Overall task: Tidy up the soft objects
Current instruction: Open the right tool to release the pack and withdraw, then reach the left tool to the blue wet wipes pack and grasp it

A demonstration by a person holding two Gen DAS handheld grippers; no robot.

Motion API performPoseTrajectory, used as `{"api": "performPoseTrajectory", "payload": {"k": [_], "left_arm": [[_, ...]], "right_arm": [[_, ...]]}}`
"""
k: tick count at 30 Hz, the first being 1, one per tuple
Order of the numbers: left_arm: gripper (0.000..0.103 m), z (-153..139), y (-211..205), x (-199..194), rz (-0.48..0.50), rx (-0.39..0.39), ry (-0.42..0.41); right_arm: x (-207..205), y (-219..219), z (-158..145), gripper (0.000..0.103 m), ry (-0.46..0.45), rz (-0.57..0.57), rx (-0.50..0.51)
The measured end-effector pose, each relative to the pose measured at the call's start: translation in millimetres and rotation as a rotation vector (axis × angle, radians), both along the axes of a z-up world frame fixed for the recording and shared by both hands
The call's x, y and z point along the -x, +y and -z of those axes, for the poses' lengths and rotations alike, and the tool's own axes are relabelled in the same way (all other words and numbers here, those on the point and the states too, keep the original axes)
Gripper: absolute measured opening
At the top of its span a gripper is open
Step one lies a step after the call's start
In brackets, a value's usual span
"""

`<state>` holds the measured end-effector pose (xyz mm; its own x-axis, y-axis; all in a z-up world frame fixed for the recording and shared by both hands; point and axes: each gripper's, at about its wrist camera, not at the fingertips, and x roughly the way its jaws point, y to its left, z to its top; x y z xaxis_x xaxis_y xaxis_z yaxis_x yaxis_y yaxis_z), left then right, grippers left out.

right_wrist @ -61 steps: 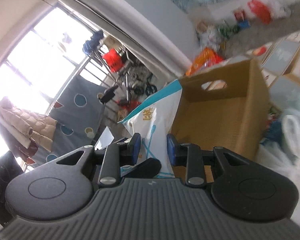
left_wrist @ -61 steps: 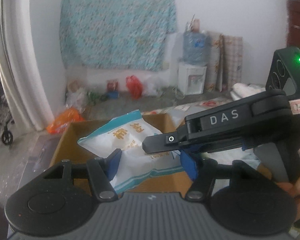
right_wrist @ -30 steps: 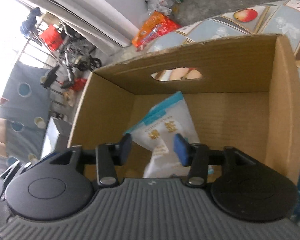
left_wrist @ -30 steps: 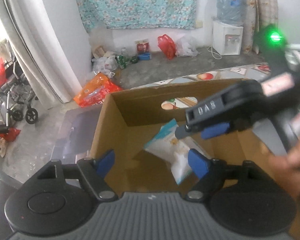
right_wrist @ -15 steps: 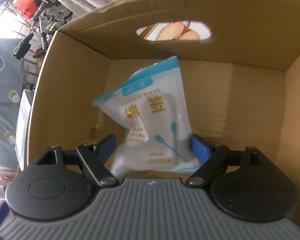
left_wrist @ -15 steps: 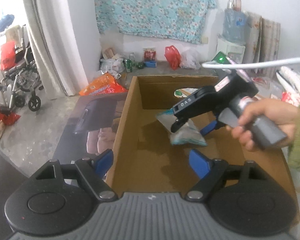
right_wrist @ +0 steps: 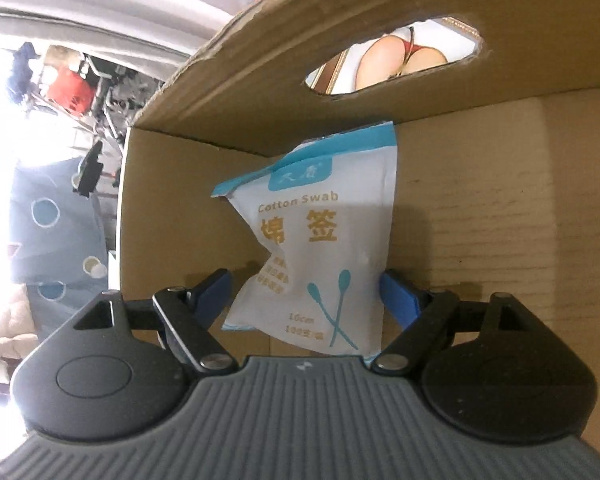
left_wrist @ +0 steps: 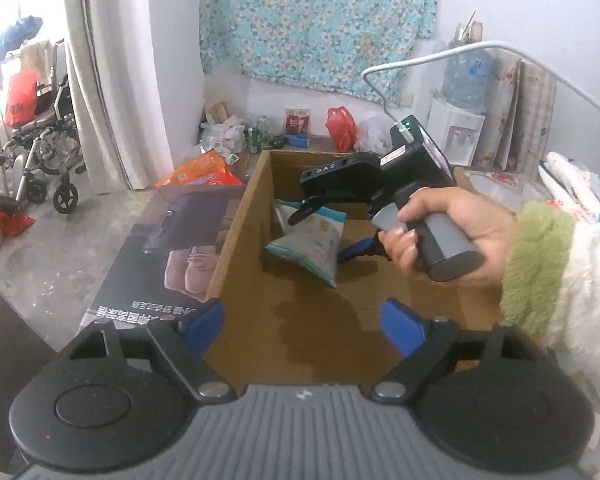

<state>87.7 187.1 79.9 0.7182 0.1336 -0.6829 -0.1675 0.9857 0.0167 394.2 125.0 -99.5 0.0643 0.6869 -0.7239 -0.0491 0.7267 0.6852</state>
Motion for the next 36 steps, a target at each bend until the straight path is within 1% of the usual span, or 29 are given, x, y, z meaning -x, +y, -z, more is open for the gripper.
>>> {"api": "performPoseTrajectory", "payload": {"k": [1, 3, 6, 7, 9, 11, 12, 13, 16, 17, 19, 21, 25, 27, 29, 33, 36], "left_arm": [[0.088, -0.7, -2.9, 2.5, 0.001, 0.002, -0.007], [0.092, -1.7, -6.5, 6.6, 0.009, 0.016, -0.022], [0.093, -6.1, -14.1, 13.0, 0.024, 0.053, -0.055], [0.094, -8.3, -17.8, 15.7, 0.034, 0.066, -0.066], [0.099, -14.4, -25.6, 20.5, 0.055, 0.088, -0.09], [0.103, -19.1, -37.5, 26.0, 0.084, 0.111, -0.124], [0.103, -21.7, -45.3, 28.8, 0.108, 0.123, -0.14], [0.103, -24.1, -53.4, 31.4, 0.133, 0.131, -0.154], [0.103, -29.5, -87.6, 43.0, 0.201, 0.135, -0.207], [0.103, -30.3, -101.9, 47.4, 0.246, 0.139, -0.227], [0.103, -28.4, -126.8, 51.5, 0.316, 0.153, -0.244], [0.103, -24.2, -157.3, 50.3, 0.38, 0.168, -0.238], [0.103, -3.9, -211.1, 40.2, 0.496, 0.213, -0.212], [0.103, 11.2, -236.6, 31.3, 0.539, 0.236, -0.182], [0.103, 25.1, -256.6, 24.7, 0.57, 0.245, -0.16], [0.103, 48.7, -295.9, 10.7, 0.617, 0.218, -0.132], [0.102, 62.5, -321.9, 0.6, 0.65, 0.178, -0.126]], "right_arm": [[-0.8, -4.7, 1.1, 0.082, -0.007, 0.004, 0.003], [0.8, -14.9, -0.2, 0.083, -0.017, 0.004, 0.014], [6.4, -34.8, -15.1, 0.083, -0.046, -0.007, -0.005], [10.2, -41.2, -24.9, 0.083, -0.065, -0.018, -0.022], [20.0, -56.6, -49.4, 0.083, -0.109, -0.046, -0.069], [34.5, -83.0, -75.9, 0.084, -0.16, -0.085, -0.143], [42.9, -98.3, -86.9, 0.084, -0.183, -0.1, -0.173], [50.3, -103.5, -102.1, 0.085, -0.204, -0.116, -0.195], [78.7, -158.9, -129.6, 0.087, -0.279, -0.145, -0.228], [88.6, -176.1, -135.5, 0.088, -0.304, -0.152, -0.225], [105.8, -224.3, -145.2, 0.089, -0.355, -0.137, -0.194], [121.3, -277.8, -151.9, 0.089, -0.401, -0.093, -0.151], [147.9, -378.8, -152.6, 0.089, -0.446, 0.034, -0.102], [161.7, -430.3, -151.0, 0.089, -0.462, 0.107, -0.084], [174.4, -469.9, -147.3, 0.089, -0.477, 0.176, -0.058], [195.1, -529.5, -126.5, 0.089, -0.496, 0.273, -0.015], [198.9, -549.7, -107.2, 0.089, -0.497, 0.318, 0.003]]}}
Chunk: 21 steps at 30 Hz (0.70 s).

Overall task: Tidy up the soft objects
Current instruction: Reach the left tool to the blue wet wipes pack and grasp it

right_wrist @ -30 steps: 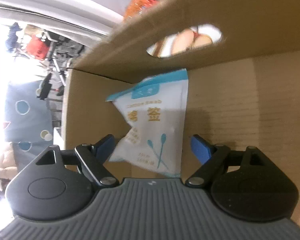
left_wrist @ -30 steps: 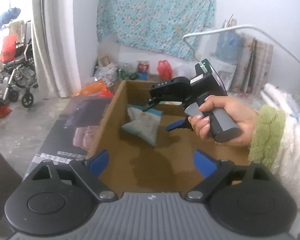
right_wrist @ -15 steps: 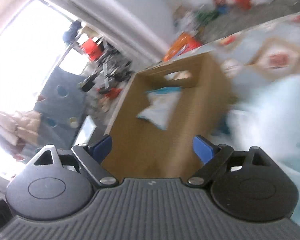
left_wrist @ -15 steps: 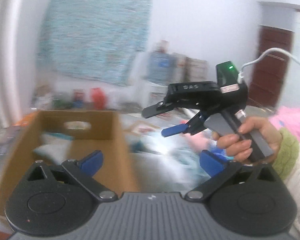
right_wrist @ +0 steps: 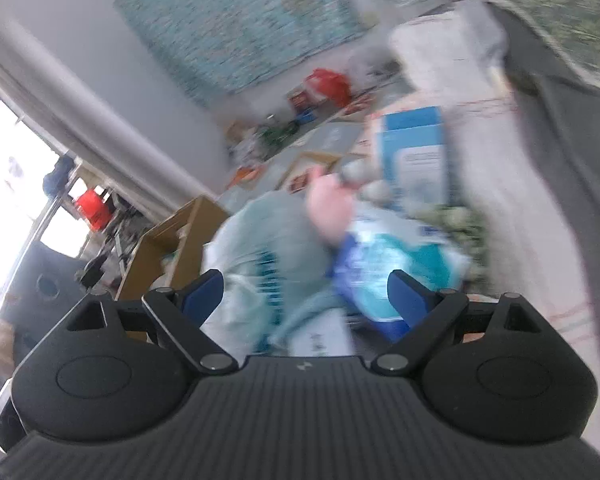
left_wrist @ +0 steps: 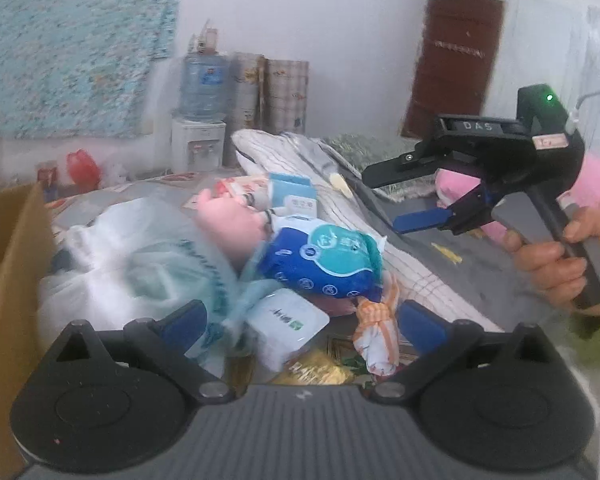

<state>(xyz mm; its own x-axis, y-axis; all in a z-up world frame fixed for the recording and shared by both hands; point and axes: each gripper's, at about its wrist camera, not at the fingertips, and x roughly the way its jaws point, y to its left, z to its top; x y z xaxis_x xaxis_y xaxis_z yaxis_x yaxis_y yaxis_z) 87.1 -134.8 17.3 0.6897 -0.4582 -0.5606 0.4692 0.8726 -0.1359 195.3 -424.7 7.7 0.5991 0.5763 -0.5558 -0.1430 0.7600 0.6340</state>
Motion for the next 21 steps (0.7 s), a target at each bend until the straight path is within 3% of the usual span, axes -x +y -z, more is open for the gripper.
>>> {"api": "performPoseTrajectory", "payload": {"k": [4, 9, 12, 17, 21], "left_arm": [[0.095, 12.6, -20.9, -24.1, 0.046, 0.029, 0.045], [0.078, 25.6, -43.5, -50.5, 0.052, 0.093, 0.118], [0.07, 33.5, -56.9, -64.9, 0.044, 0.102, 0.165], [0.068, 46.4, -76.0, -83.8, 0.058, 0.101, 0.266], [0.068, 57.8, -91.9, -97.7, 0.036, 0.048, 0.331]], "right_arm": [[-9.6, -16.7, 22.2, 0.089, -0.003, 0.038, -0.014], [-45.6, -21.7, 34.7, 0.088, -0.02, 0.029, -0.018], [-70.7, -21.5, 41.6, 0.082, -0.006, 0.007, -0.002], [-107.8, -13.2, 64.0, 0.064, 0.031, -0.059, 0.03], [-114.7, -3.2, 74.6, 0.059, 0.051, -0.126, 0.041]]}}
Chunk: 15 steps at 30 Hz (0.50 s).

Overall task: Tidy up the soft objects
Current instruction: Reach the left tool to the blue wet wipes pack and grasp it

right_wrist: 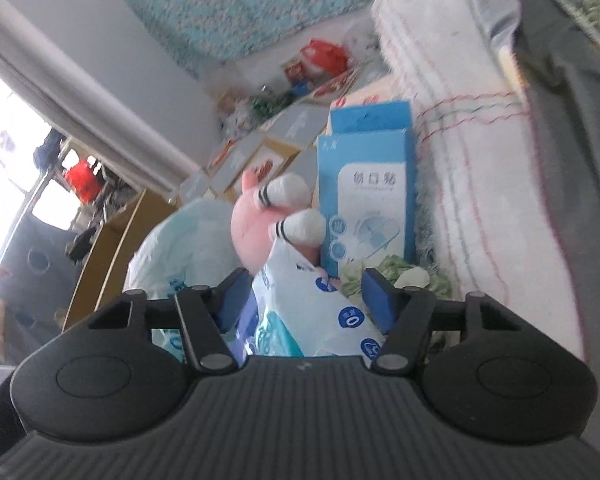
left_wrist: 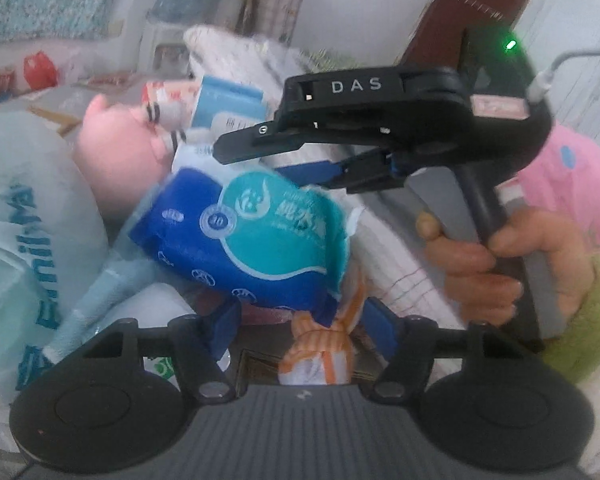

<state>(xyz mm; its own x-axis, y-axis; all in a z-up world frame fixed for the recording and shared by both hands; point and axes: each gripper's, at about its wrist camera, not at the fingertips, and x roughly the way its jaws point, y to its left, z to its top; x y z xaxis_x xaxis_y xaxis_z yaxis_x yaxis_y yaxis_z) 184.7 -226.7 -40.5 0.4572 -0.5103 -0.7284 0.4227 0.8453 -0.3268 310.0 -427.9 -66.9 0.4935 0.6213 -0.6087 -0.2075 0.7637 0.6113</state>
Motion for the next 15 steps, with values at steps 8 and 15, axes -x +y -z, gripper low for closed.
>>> {"api": "performPoseTrajectory", "payload": {"k": [8, 15], "left_arm": [[0.072, 6.4, -5.6, -16.2, -0.073, 0.009, 0.042], [0.07, 5.1, -4.7, -13.8, -0.09, 0.004, 0.025]], "right_arm": [[2.4, -0.9, 7.0, 0.053, -0.007, -0.045, -0.008], [12.1, -3.1, 2.8, 0.047, -0.049, -0.07, -0.006]]}}
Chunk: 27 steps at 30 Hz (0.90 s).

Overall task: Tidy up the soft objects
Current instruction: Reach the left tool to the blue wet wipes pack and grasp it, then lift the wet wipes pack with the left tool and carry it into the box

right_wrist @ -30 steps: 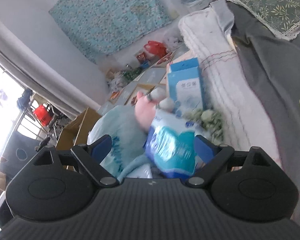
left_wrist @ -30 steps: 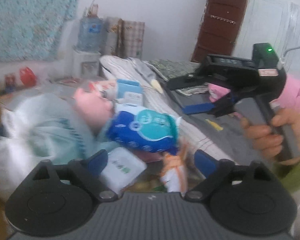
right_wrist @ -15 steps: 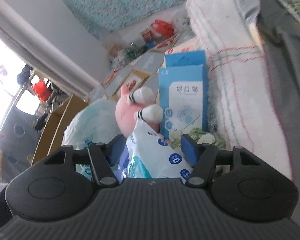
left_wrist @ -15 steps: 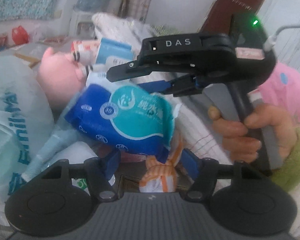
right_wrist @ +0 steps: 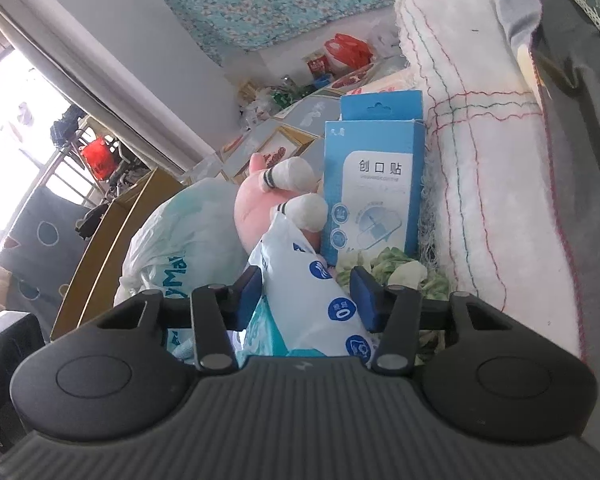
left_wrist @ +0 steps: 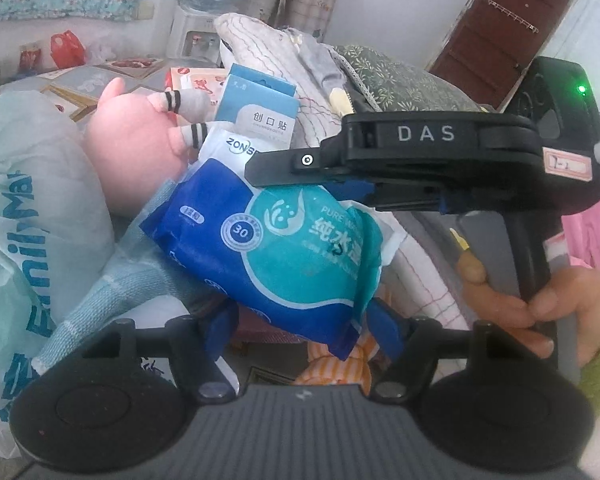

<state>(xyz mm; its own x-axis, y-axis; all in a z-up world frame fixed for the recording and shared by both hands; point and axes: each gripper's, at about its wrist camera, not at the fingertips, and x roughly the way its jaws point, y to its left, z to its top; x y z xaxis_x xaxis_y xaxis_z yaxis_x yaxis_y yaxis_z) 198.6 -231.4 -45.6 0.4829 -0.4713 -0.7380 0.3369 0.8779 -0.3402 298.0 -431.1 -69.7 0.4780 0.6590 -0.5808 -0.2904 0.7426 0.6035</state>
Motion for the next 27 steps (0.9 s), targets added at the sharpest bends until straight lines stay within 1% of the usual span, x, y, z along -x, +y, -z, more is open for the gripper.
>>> {"api": "performPoseTrajectory", "payload": {"k": [1, 3, 4, 6, 8, 11, 13, 15, 16, 17, 19, 21, 27], "left_arm": [[0.069, -0.7, -0.4, 1.1, 0.001, -0.003, -0.004], [0.062, -3.0, 0.5, 2.3, -0.007, 0.0, -0.009], [0.061, -4.7, 1.2, 3.1, -0.008, 0.003, -0.016], [0.051, -12.3, 2.4, 7.4, -0.022, -0.008, -0.052], [0.051, -18.0, 3.3, 9.5, -0.019, -0.023, -0.091], [0.047, -19.3, 1.0, 10.3, -0.004, -0.027, -0.113], [0.046, -18.9, -2.4, 12.3, -0.004, -0.045, -0.136], [0.047, -18.3, -8.1, 14.2, 0.022, -0.079, -0.157], [0.049, -17.7, -10.9, 14.8, 0.036, -0.107, -0.155], [0.052, -16.4, -11.5, 15.1, 0.039, -0.118, -0.143], [0.057, -13.9, -7.9, 13.8, 0.036, -0.1, -0.112], [0.064, -11.5, -4.7, 10.1, 0.015, -0.086, -0.09], [0.071, -3.0, -3.2, -8.0, 0.0, -0.063, -0.022]], "right_arm": [[1.0, -0.7, -0.1, 0.046, 0.002, 0.0, -0.006], [3.8, -2.7, -2.0, 0.045, 0.003, 0.005, -0.017], [6.3, -3.7, -4.1, 0.044, 0.0, 0.008, -0.018], [13.2, -5.7, -9.9, 0.043, -0.012, 0.016, -0.019], [21.1, -9.2, -15.4, 0.038, -0.025, 0.02, -0.031], [28.7, -12.8, -17.8, 0.038, -0.037, 0.036, -0.026], [30.8, -13.1, -13.4, 0.04, -0.03, 0.051, -0.014], [30.4, -15.2, -8.4, 0.044, -0.015, 0.067, -0.02], [29.7, -17.1, -5.9, 0.044, 0.003, 0.083, -0.025], [29.6, -18.5, -4.5, 0.046, 0.009, 0.089, -0.028], [29.4, -19.0, -2.9, 0.048, 0.019, 0.096, -0.027], [28.1, -19.9, -0.9, 0.05, 0.036, 0.101, -0.032], [22.7, -18.0, 4.8, 0.051, 0.047, 0.11, -0.024]]}}
